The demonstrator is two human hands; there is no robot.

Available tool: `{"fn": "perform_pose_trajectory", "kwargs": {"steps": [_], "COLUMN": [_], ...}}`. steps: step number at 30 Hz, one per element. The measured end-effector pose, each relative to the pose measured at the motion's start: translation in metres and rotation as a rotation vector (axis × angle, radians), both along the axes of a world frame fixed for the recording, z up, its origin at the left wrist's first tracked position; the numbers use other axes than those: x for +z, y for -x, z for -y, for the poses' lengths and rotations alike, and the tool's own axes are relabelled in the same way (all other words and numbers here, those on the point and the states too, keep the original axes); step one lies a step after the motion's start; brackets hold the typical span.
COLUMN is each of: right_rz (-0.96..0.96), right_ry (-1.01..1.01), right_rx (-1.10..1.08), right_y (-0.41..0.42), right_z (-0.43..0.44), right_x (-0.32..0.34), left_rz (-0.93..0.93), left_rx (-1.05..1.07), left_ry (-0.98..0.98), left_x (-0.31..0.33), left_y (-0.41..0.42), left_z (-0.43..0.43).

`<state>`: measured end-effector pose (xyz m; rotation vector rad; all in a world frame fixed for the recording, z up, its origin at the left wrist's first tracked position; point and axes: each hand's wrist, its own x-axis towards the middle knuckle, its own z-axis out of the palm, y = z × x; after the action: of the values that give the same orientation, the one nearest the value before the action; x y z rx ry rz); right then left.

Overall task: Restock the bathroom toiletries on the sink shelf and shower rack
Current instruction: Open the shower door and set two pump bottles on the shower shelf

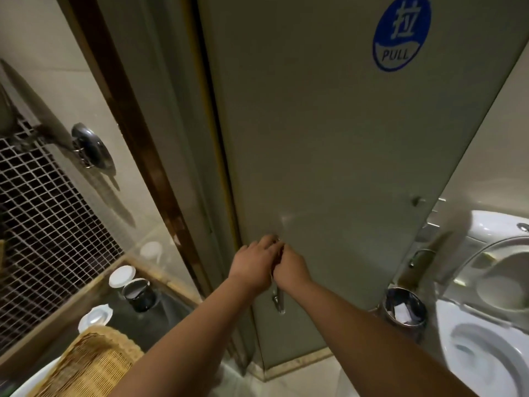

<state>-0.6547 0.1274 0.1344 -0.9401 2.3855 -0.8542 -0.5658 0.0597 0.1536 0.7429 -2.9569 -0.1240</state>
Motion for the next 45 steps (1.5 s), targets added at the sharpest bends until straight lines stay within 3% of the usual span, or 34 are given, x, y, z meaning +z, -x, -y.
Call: {"fn": "perform_pose_trajectory", "kwargs": {"steps": [11, 17, 23, 34, 37, 40, 42, 45], "right_rz": [0.020, 0.056, -0.021, -0.164, -0.278, -0.563, -0.616, -0.690], "right_ry": [-0.026, 0.028, 0.032, 0.167, 0.090, 0.094, 0.134, 0.157], "right_rx": [0.136, 0.123, 0.056, -0.184, -0.179, -0.128, -0.044, 0.071], "right_y": [0.012, 0.002, -0.019, -0.042, -0.055, -0.075, -0.086, -0.091], "right_z": [-0.010, -0.058, -0.122, -0.238, -0.278, -0.311, -0.324, -0.342], "right_x": [-0.010, -0.009, -0.016, -0.043, -0.059, -0.067, -0.066, -0.063], "left_rz": [-0.009, -0.055, 0.033, 0.387, 0.251, 0.115, 0.035, 0.002], "left_rx": [0.057, -0.047, -0.192, -0.492, -0.520, -0.316, -0.182, -0.227], "left_ry": [0.010, 0.083, 0.159, 0.598, 0.633, 0.518, 0.391, 0.358], "left_x": [-0.019, -0.024, -0.034, -0.085, -0.084, -0.081, -0.078, -0.074], "left_y": [-0.005, -0.017, -0.047, -0.105, -0.103, -0.106, -0.103, -0.091], "left_z": [-0.017, -0.040, -0.087, -0.170, -0.195, -0.222, -0.242, -0.268]}}
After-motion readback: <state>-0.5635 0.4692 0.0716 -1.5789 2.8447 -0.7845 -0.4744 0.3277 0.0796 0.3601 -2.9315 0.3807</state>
